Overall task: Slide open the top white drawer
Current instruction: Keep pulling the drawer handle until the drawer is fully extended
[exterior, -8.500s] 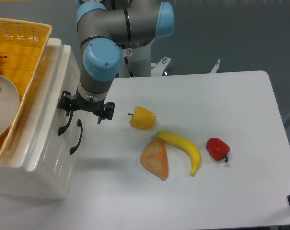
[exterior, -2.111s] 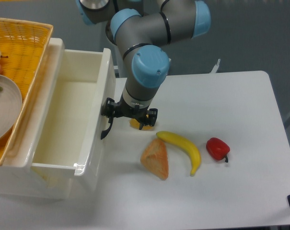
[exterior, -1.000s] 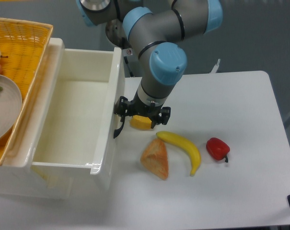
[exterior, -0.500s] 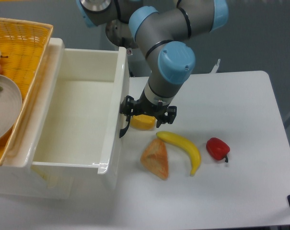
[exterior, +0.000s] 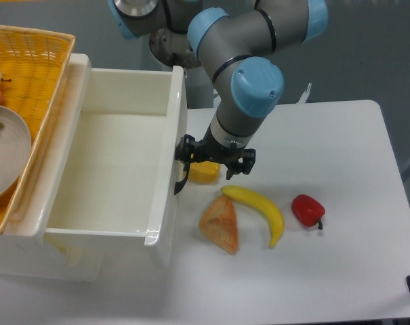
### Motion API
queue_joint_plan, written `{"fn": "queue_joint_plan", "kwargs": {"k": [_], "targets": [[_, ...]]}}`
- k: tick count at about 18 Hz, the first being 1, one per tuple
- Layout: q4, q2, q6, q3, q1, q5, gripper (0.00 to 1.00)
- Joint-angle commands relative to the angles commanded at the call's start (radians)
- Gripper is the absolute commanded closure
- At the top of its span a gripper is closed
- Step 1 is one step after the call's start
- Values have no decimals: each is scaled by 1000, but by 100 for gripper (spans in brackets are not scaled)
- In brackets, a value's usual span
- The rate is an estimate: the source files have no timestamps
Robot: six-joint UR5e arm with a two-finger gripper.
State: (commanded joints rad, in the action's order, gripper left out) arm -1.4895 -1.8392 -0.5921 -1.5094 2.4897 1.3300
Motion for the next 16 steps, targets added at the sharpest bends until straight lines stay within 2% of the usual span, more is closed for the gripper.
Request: {"fn": "queue_joint_plan", "kwargs": {"k": [9, 12, 16], "targets": [[-2, 0, 0, -3, 3, -2, 0], [-34, -6, 1, -5, 0, -6, 0], [-41, -9, 9, -5, -3, -24, 0]]}}
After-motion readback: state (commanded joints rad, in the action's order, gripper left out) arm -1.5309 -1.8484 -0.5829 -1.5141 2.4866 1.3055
